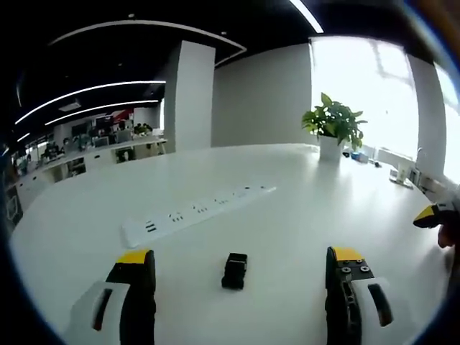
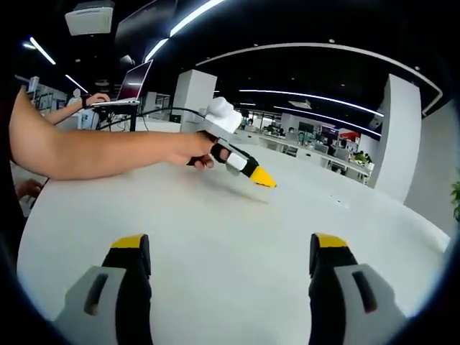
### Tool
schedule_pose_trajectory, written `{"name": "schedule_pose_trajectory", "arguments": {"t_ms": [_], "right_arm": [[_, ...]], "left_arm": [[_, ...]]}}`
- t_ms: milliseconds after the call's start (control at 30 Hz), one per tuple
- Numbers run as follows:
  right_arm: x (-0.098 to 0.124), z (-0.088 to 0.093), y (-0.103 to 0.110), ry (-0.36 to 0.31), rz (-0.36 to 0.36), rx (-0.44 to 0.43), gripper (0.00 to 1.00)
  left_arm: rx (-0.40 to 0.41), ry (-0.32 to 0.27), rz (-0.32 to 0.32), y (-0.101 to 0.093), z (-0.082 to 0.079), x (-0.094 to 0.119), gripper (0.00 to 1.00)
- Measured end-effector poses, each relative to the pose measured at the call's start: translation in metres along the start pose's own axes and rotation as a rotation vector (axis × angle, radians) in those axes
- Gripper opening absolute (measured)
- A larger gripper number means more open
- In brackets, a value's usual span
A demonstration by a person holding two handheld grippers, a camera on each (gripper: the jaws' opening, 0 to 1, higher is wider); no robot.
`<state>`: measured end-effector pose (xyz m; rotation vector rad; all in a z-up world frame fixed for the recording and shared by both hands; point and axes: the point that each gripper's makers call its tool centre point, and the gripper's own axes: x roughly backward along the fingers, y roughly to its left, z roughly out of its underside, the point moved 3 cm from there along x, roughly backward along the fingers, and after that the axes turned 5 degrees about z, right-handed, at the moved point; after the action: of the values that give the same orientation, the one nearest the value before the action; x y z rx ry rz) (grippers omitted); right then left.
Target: Snap the two parts of the plastic buckle together until the buckle closes and remains connected.
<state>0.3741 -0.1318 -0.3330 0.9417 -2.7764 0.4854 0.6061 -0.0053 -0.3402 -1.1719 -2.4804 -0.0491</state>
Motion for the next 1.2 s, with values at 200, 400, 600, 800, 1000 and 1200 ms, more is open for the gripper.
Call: {"name": "schedule_pose_trajectory", "arguments": {"t_ms": [200, 400, 600, 800, 1000, 1200], "right_arm": [[-0.001, 0.001, 0.000, 0.003, 0.000, -0.006, 0.91], [0.000, 0.001, -0.001, -0.001, 0.005, -0.003, 0.91], [-0.001, 0.003, -0.003, 0.006, 0.008, -0.002, 0.90], [-0.001, 0.003, -0.004, 0.003, 0.019, 0.001, 0.90], [0.000, 0.002, -0.005, -0.002, 0.023, 0.008, 0.90], [-0.001, 0.005, -0.006, 0.005, 0.030, 0.023, 0.90]], "left_arm": [[0.010, 0.012, 0.009, -0.003, 0.010, 0.002, 1.00], [0.000, 0.001, 0.010, -0.011, 0.013, 0.009, 1.00], [-0.042, -0.043, -0.028, -0.010, 0.007, 0.017, 1.00], [-0.028, -0.024, -0.017, -0.017, 0.016, 0.021, 1.00], [-0.032, -0.019, -0.029, -0.020, 0.019, 0.028, 1.00], [-0.022, -0.035, 0.036, -0.036, 0.024, 0.034, 1.00]]}}
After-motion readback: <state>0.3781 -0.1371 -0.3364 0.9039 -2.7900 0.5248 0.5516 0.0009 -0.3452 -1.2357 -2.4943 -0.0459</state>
